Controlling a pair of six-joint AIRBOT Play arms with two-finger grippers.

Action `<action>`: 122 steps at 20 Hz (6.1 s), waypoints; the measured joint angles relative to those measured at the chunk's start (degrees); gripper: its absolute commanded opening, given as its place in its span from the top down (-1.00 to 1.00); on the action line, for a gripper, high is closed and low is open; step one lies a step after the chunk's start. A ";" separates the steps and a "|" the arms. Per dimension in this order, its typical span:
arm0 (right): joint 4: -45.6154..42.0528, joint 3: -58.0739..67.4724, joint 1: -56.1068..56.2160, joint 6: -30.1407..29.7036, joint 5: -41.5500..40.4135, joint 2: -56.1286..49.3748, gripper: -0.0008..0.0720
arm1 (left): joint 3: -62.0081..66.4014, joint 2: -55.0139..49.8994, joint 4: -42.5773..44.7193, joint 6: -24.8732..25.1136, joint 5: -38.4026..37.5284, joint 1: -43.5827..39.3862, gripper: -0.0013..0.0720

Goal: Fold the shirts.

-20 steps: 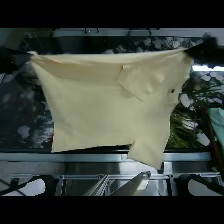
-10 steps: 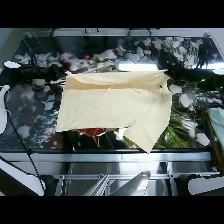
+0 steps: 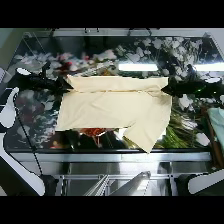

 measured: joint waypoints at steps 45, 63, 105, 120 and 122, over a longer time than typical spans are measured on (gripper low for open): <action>0.50 -40.19 -19.32 6.08 15.56 47.54 0.93 | -35.95 39.54 11.91 -2.47 -10.14 12.15 0.89; 7.87 -9.97 -3.91 -5.97 -1.81 7.78 -0.97 | 13.05 -1.36 6.27 -6.88 -14.23 -0.44 -0.99; 2.54 15.17 39.12 13.66 -2.58 3.69 0.92 | 15.96 11.56 -32.48 -8.98 -16.90 -18.05 0.96; -4.17 33.44 39.89 28.00 12.13 -8.83 0.92 | -12.79 30.51 -34.32 2.14 -21.00 -10.05 0.96; -7.58 27.10 36.06 28.13 13.53 -5.03 0.49 | -16.04 31.67 -34.36 3.13 -21.22 -9.05 0.95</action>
